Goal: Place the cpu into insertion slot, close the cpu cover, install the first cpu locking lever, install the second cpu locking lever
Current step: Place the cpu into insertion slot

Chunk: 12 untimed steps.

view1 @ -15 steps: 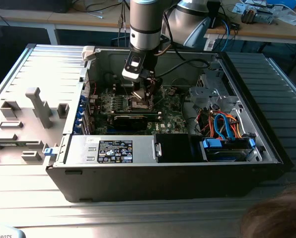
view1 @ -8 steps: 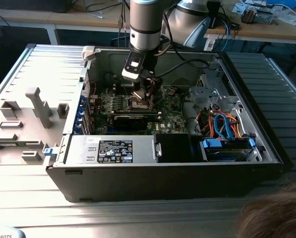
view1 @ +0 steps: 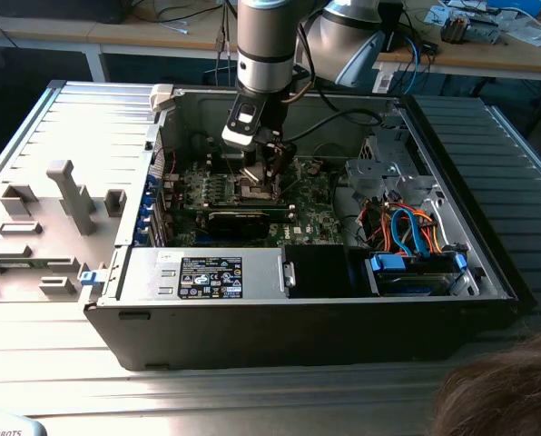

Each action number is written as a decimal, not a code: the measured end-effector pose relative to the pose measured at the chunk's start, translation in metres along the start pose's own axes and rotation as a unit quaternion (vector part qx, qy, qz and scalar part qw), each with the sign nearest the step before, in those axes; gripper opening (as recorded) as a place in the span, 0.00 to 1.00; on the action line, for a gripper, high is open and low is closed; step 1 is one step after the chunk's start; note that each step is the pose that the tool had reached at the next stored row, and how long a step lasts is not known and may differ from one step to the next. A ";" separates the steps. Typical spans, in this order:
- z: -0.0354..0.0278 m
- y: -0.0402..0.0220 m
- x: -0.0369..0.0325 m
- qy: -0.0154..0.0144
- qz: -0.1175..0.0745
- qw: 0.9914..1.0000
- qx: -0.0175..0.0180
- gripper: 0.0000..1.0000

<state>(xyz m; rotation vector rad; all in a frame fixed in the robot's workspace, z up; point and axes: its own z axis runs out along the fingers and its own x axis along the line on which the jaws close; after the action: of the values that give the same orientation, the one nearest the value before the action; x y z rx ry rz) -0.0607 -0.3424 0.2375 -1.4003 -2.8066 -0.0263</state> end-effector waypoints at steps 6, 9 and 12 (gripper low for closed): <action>0.0004 -0.0002 0.0001 0.000 0.002 1.000 0.000 0.55; 0.0006 -0.0003 0.0002 0.000 0.004 1.000 0.000 0.55; 0.0008 -0.0005 0.0003 0.000 0.005 1.000 0.000 0.55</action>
<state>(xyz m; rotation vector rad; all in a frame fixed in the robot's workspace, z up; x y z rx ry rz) -0.0612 -0.3424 0.2367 -1.4144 -2.7996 -0.0263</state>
